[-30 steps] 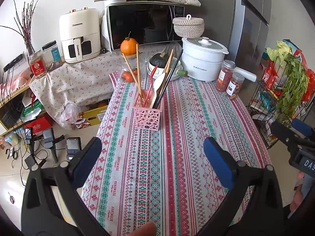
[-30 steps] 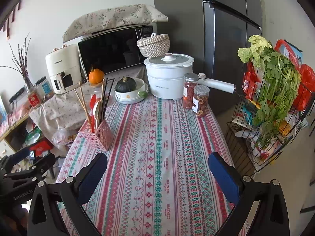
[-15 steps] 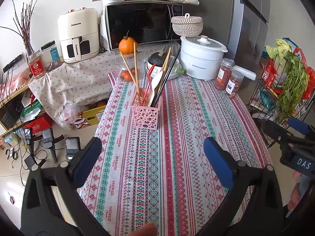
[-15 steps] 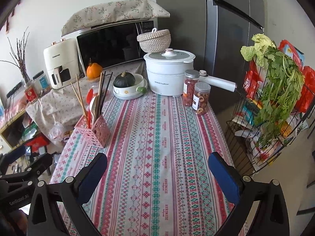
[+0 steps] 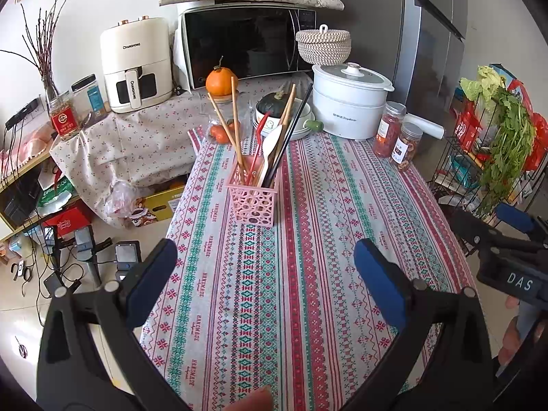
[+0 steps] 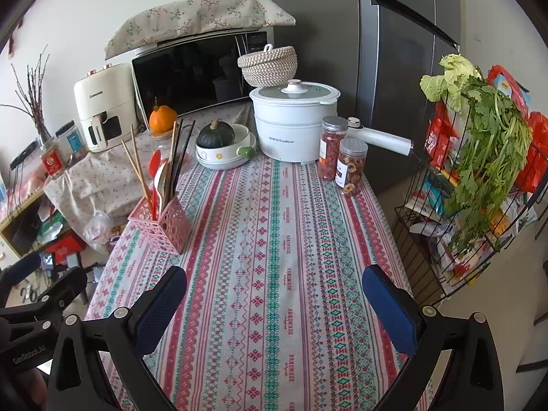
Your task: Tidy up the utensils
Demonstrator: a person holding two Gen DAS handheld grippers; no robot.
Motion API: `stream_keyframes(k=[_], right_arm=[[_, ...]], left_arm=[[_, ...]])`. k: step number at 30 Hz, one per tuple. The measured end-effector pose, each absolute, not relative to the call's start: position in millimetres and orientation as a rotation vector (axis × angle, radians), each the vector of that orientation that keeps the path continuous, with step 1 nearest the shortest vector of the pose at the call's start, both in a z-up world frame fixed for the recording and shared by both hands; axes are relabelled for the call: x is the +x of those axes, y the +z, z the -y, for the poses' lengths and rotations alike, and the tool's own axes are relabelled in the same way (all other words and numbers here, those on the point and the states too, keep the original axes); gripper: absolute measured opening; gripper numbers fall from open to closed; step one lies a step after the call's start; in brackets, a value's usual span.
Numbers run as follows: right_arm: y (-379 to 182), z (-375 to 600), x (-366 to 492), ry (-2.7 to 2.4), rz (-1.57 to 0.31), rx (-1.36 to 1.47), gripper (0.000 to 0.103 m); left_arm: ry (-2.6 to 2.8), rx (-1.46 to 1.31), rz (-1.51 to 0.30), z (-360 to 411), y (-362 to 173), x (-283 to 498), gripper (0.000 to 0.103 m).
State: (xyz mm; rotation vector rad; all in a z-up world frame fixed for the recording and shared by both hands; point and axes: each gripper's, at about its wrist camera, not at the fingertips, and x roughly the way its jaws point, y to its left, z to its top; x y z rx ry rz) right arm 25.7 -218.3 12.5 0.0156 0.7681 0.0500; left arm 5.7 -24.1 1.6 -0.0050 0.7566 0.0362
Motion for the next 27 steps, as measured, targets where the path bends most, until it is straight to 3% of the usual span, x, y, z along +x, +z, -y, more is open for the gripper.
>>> stream_keyframes(k=[27], right_arm=[[11.6, 217.6, 26.6, 0.050, -0.771, 0.016, 0.103]], left_arm=[[0.042, 0.005, -0.756, 23.0, 2.8, 5.5, 0.102]])
